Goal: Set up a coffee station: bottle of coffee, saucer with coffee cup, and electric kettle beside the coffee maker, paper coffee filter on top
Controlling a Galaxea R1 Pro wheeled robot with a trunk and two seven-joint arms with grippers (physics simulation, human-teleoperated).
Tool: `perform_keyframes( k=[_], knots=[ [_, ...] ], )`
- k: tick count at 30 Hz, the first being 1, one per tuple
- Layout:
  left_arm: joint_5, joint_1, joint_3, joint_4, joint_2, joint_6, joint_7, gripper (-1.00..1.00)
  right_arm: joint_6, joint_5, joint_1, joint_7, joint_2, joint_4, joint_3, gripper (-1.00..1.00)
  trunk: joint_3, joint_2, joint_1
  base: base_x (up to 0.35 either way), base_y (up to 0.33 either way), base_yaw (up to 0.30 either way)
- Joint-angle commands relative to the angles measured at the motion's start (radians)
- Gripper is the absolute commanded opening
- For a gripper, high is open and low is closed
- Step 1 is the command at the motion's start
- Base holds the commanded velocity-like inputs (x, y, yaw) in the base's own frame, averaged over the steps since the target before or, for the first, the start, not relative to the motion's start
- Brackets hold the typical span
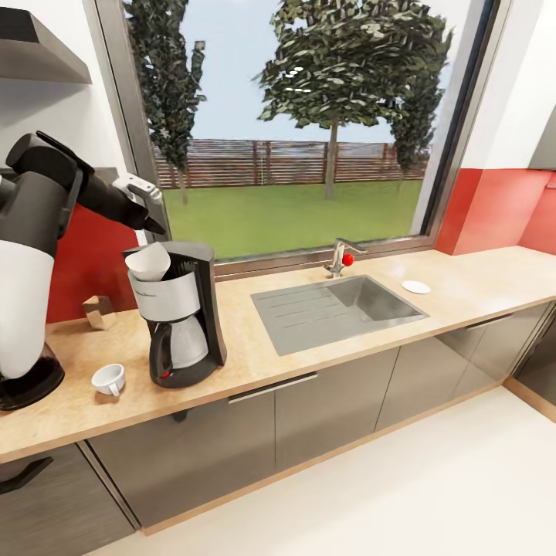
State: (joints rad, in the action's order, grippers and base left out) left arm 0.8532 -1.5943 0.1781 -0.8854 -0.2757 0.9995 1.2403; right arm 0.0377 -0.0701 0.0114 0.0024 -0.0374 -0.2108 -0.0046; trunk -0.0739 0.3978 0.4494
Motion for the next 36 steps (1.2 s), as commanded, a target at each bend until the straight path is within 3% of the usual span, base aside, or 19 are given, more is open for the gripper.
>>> perform_keyframes(
  k=[1, 14, 22, 31, 33, 36],
  knots=[
    [0.009, -0.001, 0.002, -0.001, -0.001, 0.008, 0.010, 1.00, 0.004, -0.008, 0.001, 0.000, 0.001, 0.001, 0.000, 1.00, -0.002, 0.002, 0.001, 0.000, 0.000, 0.000],
    [0.009, 0.003, 0.001, -0.001, -0.002, 0.008, 0.010, 1.00, 0.004, -0.008, 0.001, 0.002, 0.002, -0.001, -0.001, 1.00, -0.002, 0.002, 0.001, 0.000, 0.076, 0.000],
    [0.009, 0.004, -0.056, -0.011, -0.002, 0.007, 0.010, 1.00, 0.005, -0.008, 0.001, 0.002, 0.002, 0.000, -0.001, 1.00, -0.002, 0.002, 0.001, -0.104, 0.272, 0.000],
    [0.009, 0.009, -0.064, -0.047, -0.004, 0.006, 0.010, 1.00, 0.006, -0.008, 0.001, 0.002, 0.002, -0.001, 0.000, 1.00, -0.002, 0.002, 0.001, -0.188, 0.197, 0.000],
    [0.009, 0.010, -0.064, -0.048, -0.012, 0.006, 0.010, 1.00, 0.008, -0.008, 0.001, 0.002, 0.002, -0.001, 0.000, 1.00, -0.002, 0.002, 0.001, -0.038, 0.038, 0.000],
    [0.005, 0.012, -0.079, -0.049, -0.045, 0.005, 0.010, 1.00, 0.009, -0.008, 0.001, 0.002, 0.002, -0.001, -0.001, 1.00, -0.002, 0.002, 0.001, -0.013, 0.013, 0.000]
  ],
)
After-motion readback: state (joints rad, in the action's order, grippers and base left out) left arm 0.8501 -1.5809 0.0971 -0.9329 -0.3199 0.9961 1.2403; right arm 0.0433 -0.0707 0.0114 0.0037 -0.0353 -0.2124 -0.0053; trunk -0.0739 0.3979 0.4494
